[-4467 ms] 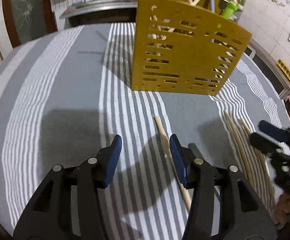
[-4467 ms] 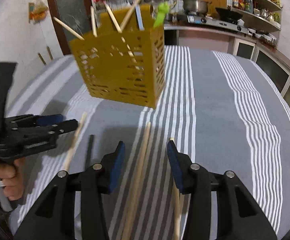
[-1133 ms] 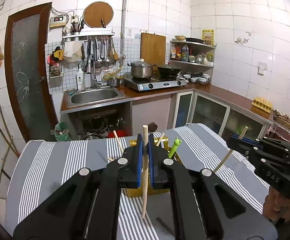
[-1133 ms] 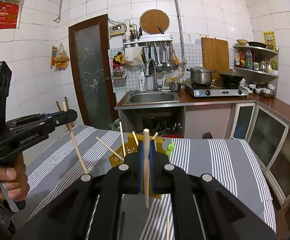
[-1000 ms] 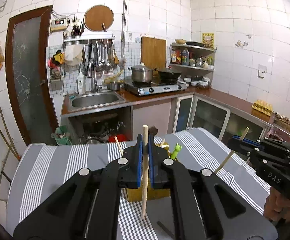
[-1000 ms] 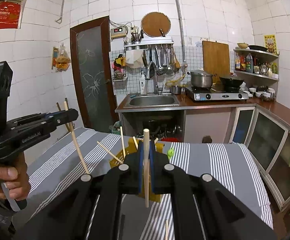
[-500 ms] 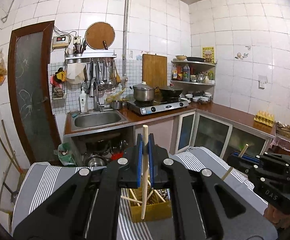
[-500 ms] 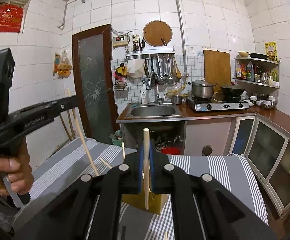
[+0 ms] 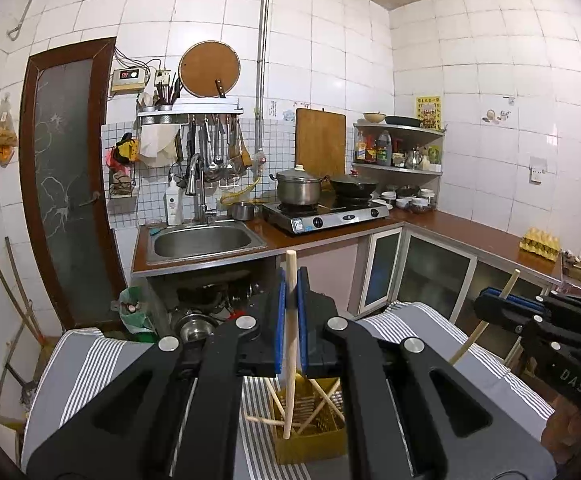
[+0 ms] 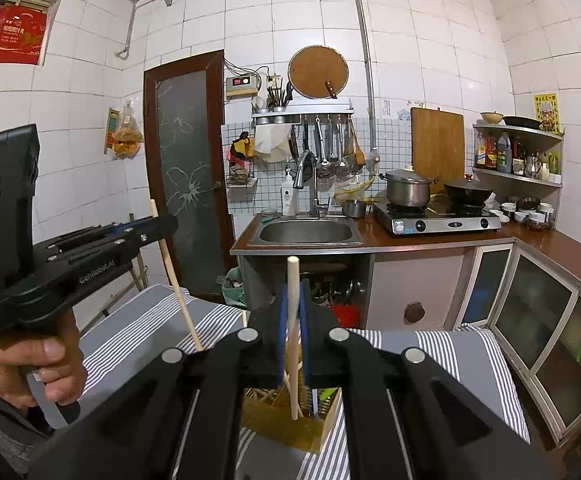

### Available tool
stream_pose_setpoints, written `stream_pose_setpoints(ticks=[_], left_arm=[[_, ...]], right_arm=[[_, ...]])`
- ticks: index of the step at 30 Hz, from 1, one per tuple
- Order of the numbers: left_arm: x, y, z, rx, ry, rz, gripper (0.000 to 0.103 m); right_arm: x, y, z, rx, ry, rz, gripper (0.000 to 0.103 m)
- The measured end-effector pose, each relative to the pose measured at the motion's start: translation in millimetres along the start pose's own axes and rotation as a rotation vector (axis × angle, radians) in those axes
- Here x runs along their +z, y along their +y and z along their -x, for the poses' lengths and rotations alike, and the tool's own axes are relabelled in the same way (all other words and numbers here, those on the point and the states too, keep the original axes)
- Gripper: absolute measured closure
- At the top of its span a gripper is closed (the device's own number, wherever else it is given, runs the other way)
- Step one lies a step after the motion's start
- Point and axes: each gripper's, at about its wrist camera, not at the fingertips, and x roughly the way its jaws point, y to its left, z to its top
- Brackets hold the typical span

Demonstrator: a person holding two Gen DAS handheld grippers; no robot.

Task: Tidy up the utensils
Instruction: 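Carry both chopsticks upright over the yellow holder and lower them in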

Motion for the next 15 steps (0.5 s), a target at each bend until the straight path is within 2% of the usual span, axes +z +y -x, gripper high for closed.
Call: stream_pose_setpoints(ticks=[8,15], left_arm=[[12,11,-22,0.006,-0.008,0.013,0.099],[8,8,-48,-0.042,0.008,0.045,0.099]], right_arm=[[11,2,-27,-0.013,0.014,0.0,0.097],[11,2,-49,-0.031,0.043,0.006,0.097]])
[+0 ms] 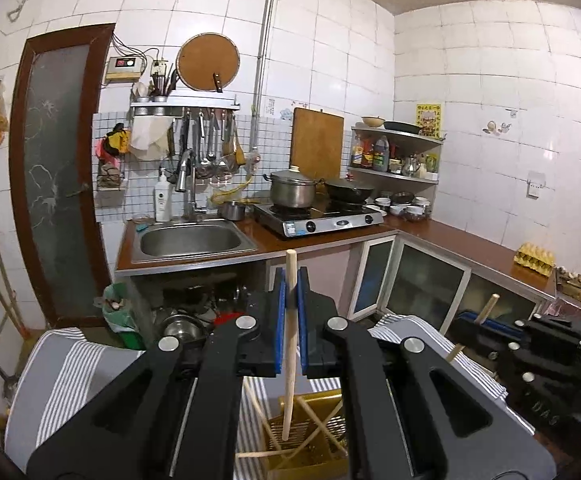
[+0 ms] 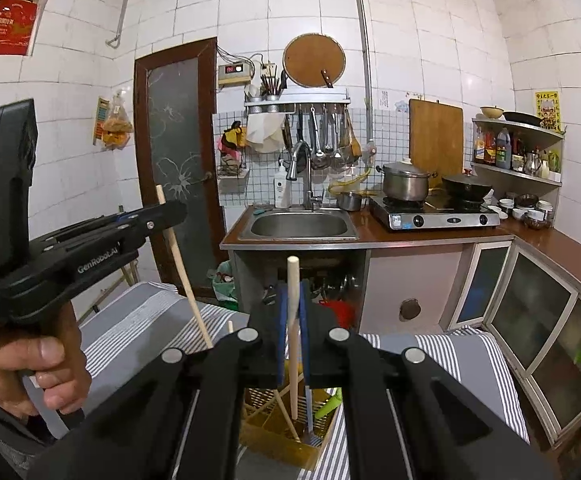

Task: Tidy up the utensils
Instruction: 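Carry both chopsticks upright over the yellow holder and lower them in, then open both tools to release the chopsticks into the holder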

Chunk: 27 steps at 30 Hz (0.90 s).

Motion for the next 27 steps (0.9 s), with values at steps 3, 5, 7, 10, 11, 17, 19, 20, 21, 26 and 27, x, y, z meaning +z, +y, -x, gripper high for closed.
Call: stream_pose_setpoints(ticks=[3,5,7,10,11,17,19,20,21,26,27], left_arm=[[-7,-2,-9,-0.003,0.015,0.0,0.099],[-12,0,-16,-0.003,0.023,0.01,0.099],[-20,4,-25,-0.011,0.046,0.038,0.099],[-31,8,-36,-0.016,0.078,0.059,0.099],[-37,9,-42,-0.013,0.096,0.06,0.099],[-66,17,-61,0.014,0.195,0.065,0.078],[-67,24,-53,0.026,0.185,0.065,0.077],[-67,26,-50,0.032,0.183,0.065,0.076],[-67,29,-44,0.046,0.18,0.067,0.076],[-70,42,-6,0.096,0.154,0.041,0.07],[-72,44,1,0.104,0.158,0.037,0.07]], right_arm=[[-2,-4,-8,-0.005,0.013,-0.014,0.097],[-4,-4,-13,-0.005,0.024,-0.02,0.097],[-8,-5,-20,-0.009,0.037,-0.027,0.097],[-13,-7,-31,-0.017,0.058,-0.032,0.097],[-15,-8,-35,-0.016,0.066,-0.036,0.097],[-31,-16,-53,-0.046,0.122,-0.05,0.096],[-30,-19,-44,-0.042,0.105,-0.055,0.096],[-30,-21,-41,-0.045,0.099,-0.057,0.096],[-28,-24,-36,-0.056,0.088,-0.056,0.096],[-34,-37,-3,-0.083,0.053,-0.043,0.095],[-39,-40,3,-0.086,0.054,-0.042,0.093]])
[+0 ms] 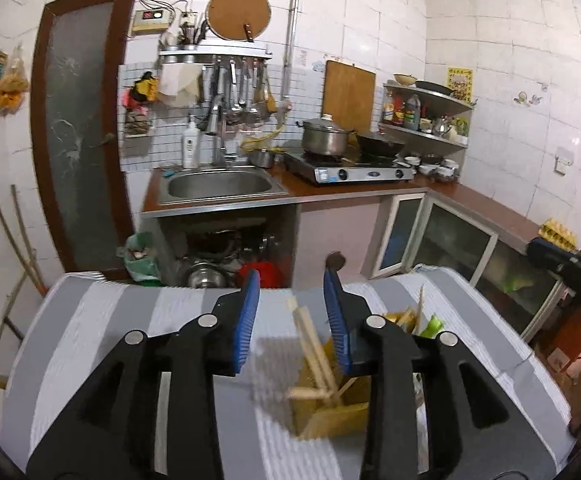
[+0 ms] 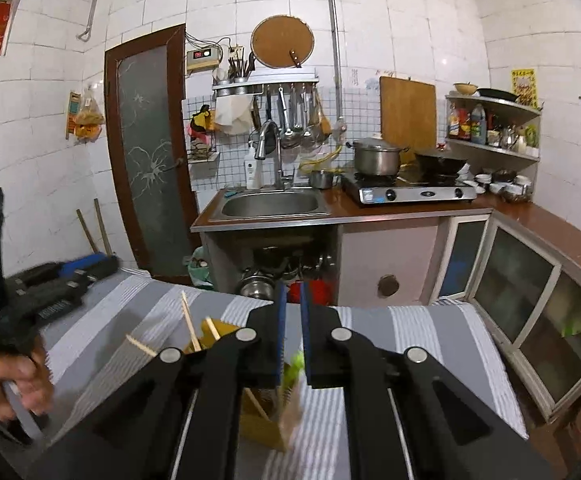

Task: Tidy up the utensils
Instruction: 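Open both tools to release the chopsticks into the holder, then move both open tools back over the dark knife and last chopstick, then grasp the dark knife with the left tool while the right tool grasps a chopstick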

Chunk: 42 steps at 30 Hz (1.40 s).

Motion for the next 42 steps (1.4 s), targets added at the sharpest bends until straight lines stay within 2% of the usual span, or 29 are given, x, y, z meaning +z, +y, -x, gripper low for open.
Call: stream_pose_setpoints(ticks=[1,3,7,9,14,17,20,24,28,32,36,42], left_arm=[[-8,6,8,0.015,0.011,-0.002,0.069],[-22,13,18,0.025,0.032,-0.002,0.067],[-73,25,37,0.045,0.098,0.008,0.064],[-111,27,45,0.068,0.14,0.022,0.064],[-205,7,59,0.047,0.28,0.031,0.064],[-241,-4,66,0.019,0.33,0.058,0.059],[-270,-12,61,0.006,0.398,0.067,0.058],[-281,-23,61,-0.009,0.421,0.061,0.058],[-273,-31,57,-0.032,0.417,0.053,0.057],[-266,-37,42,-0.061,0.448,0.079,0.055],[-256,-54,28,-0.09,0.457,0.051,0.055],[-249,-70,6,-0.085,0.485,0.008,0.054]], right_arm=[[-6,-4,5,-0.002,0.004,-0.001,0.09],[-25,-13,18,-0.012,0.018,-0.003,0.071],[-75,-28,35,-0.015,0.082,-0.017,0.07],[-108,-31,44,-0.025,0.121,-0.022,0.07],[-189,-23,62,-0.043,0.231,0.004,0.07],[-223,-20,66,-0.036,0.286,-0.004,0.07],[-246,-18,67,-0.02,0.334,-0.015,0.07],[-259,-13,66,-0.013,0.369,-0.01,0.07],[-257,-8,60,-0.021,0.382,0.004,0.07],[-256,-7,44,-0.047,0.404,0.01,0.068],[-249,-10,22,-0.045,0.432,0.011,0.068],[-243,-8,-12,-0.026,0.488,0.038,0.068]])
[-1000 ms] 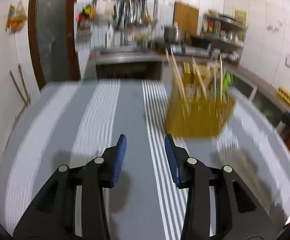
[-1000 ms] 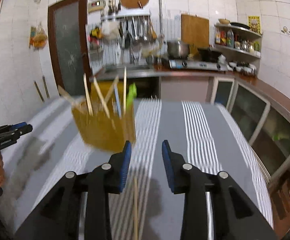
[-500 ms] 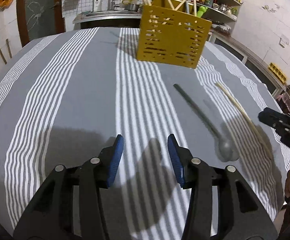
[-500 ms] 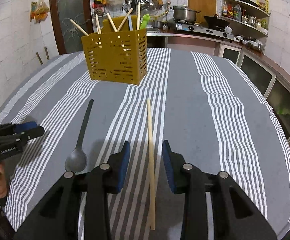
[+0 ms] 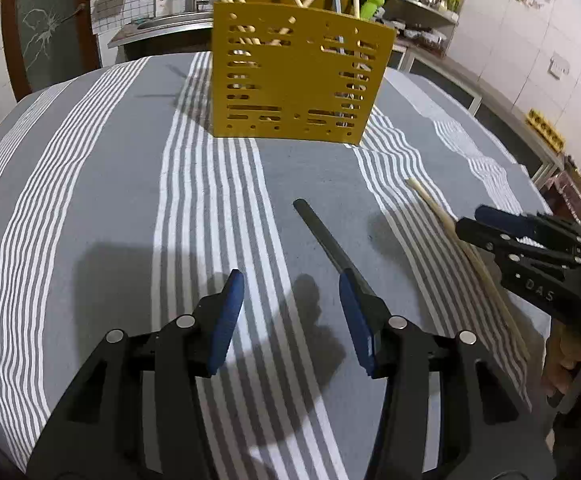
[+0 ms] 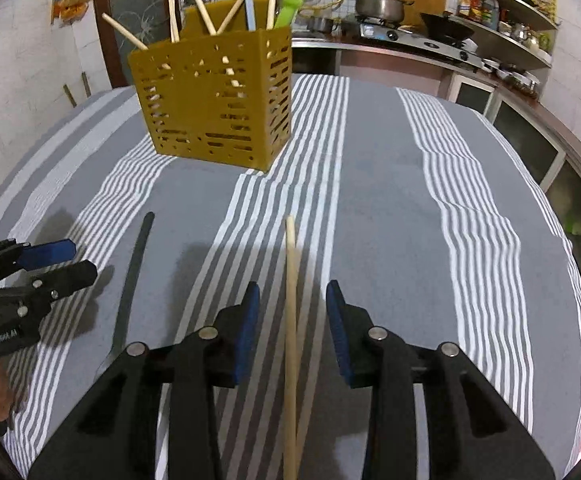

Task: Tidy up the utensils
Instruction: 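Grasp the dark knife with the left tool while the right tool grasps a chopstick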

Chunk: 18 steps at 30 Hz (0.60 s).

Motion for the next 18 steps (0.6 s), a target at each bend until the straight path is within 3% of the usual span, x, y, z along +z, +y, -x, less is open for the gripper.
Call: stream_pose_setpoints(ticks=[6,7,9,10,13,18], left_arm=[[16,-7,-21,-0.007,0.061,-0.019,0.054],[20,-10,-24,-0.004,0.068,-0.028,0.054],[25,-14,-29,-0.007,0.081,-0.034,0.054],[27,-17,-32,0.001,0.091,-0.042,0.054],[32,-26,-46,0.018,0.122,-0.063,0.052],[37,-40,-60,0.055,0.136,-0.098,0.044]], right_arm=[[15,6,-33,-0.004,0.084,0.036,0.071],[17,7,-37,-0.015,0.091,0.043,0.074],[21,6,-41,-0.061,0.106,0.06,0.094],[23,4,-41,-0.07,0.111,0.056,0.096],[28,-12,-42,-0.108,0.119,0.014,0.097],[27,-25,-40,-0.099,0.116,-0.015,0.097]])
